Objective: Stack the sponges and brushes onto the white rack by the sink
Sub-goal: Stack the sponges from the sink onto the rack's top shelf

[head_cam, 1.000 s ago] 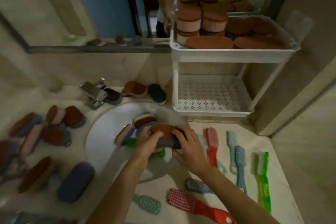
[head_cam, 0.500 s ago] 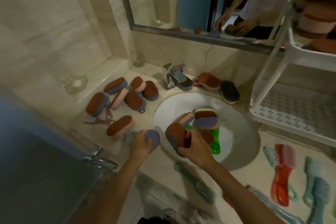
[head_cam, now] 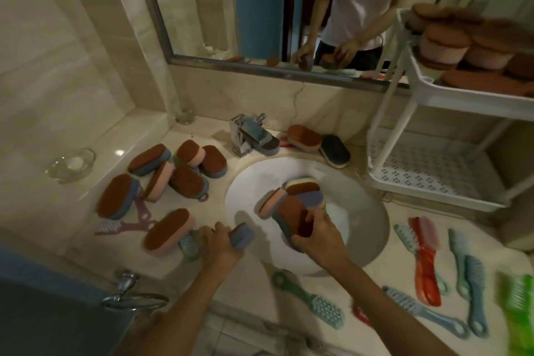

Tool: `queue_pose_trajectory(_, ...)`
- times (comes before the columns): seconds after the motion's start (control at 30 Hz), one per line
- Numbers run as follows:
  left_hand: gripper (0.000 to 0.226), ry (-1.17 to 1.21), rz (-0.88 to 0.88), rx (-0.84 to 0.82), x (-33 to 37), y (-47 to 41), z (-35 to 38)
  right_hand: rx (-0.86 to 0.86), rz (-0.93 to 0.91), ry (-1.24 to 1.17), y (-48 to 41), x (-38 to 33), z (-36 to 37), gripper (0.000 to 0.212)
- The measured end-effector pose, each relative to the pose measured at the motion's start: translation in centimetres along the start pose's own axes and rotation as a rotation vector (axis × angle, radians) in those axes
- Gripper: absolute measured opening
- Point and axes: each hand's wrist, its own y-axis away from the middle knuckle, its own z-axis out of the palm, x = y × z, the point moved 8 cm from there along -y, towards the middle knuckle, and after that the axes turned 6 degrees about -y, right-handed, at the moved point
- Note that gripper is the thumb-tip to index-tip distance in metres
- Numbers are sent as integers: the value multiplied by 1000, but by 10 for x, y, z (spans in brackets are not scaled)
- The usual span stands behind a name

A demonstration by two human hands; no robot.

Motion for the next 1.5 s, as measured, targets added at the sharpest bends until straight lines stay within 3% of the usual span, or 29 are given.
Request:
queue_pose_trajectory(0.1, 58, 389, 4, -5, 30, 5, -26, 94, -27, -29, 1, -6, -36, 43)
queue_pose_trajectory(0.2, 45, 639, 12, -63, 76, 2, -55, 238, -85, -91, 5, -18, -82, 41)
queue_pose_trajectory(0.3, 62, 739, 156, 0, 132, 11, -99, 367, -142, -111, 11, -29, -132, 40)
queue_pose_trajectory(0.37, 72, 881, 236, -62, 174, 17, -119, 468, -170, -134, 16, -35, -169, 38)
queue_pose_trajectory(0.47, 74, 1095, 316, -188, 235, 34, -146, 635, -203, -180, 28, -42, -228, 36)
queue_pose_trajectory(0.57, 59, 1203, 401, -262, 294, 49, -171, 798, -240, -216, 43, -47, -290, 34)
queue_pose_trajectory(0.7, 58, 1180, 537, -322, 373, 67, -202, 925, -221, -242, 41, -42, -363, 34)
queue_pose_trajectory(0.87, 75, 1128, 592, -454, 448, 76, -221, 918, -87, -191, 7, -19, -426, 43)
queue_pose_trajectory(1.0, 61, 1074, 594, -515, 490, 69, -229, 885, -55, -96, -24, -3, -459, 51)
queue_pose_trajectory(1.2, 46, 1035, 622, -448, 530, 43, -239, 817, 17, -28, -79, 17, -475, 46)
queue_pose_trajectory(1.5, 35, 1086, 551, -556, 555, 22, -221, 760, -12, 143, -130, 30, -467, 38)
